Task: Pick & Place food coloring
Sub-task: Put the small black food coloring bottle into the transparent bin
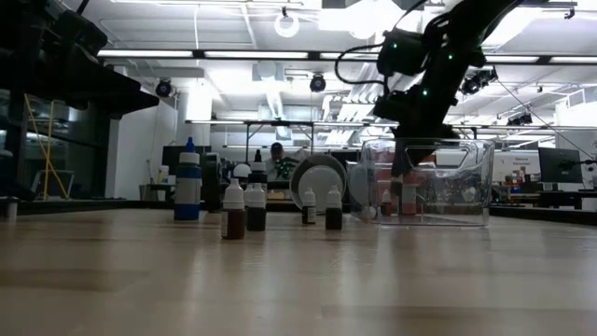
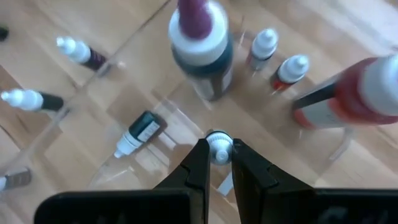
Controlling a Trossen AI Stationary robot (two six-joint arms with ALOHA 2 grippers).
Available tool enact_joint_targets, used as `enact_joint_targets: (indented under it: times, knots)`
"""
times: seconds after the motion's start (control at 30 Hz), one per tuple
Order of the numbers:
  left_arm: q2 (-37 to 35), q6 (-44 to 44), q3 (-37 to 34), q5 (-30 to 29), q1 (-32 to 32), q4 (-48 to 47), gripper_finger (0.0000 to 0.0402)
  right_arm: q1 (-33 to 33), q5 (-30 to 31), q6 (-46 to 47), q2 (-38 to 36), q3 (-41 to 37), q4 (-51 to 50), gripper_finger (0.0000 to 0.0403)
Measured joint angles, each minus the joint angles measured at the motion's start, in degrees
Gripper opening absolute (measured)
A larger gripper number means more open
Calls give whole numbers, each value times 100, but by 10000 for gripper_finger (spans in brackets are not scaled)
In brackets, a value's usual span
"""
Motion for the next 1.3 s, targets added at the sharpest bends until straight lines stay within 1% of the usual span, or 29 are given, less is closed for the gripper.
enact_joint_targets:
  times: [0.2,0.43,0.57,0.67,0.83,1.0,1.2,1.3]
  knots:
    - [0,0,0,0,0,1,278,53,5,80,370,0,-135,35]
    - [0,0,1,0,0,1,278,-7,14,145,552,4,263,35]
    - [0,0,0,0,0,1,278,-12,52,110,691,6,330,35]
    - [0,0,1,0,0,1,278,-12,182,88,729,15,339,35]
    - [0,0,2,0,0,1,278,-15,215,-27,734,15,330,50]
    - [0,1,0,0,0,0,278,-17,7,-226,734,15,326,54]
    - [0,0,2,0,0,-1,278,-15,-64,-311,689,13,298,56]
    - [0,0,0,0,2,0,278,-17,-143,-371,679,11,282,68]
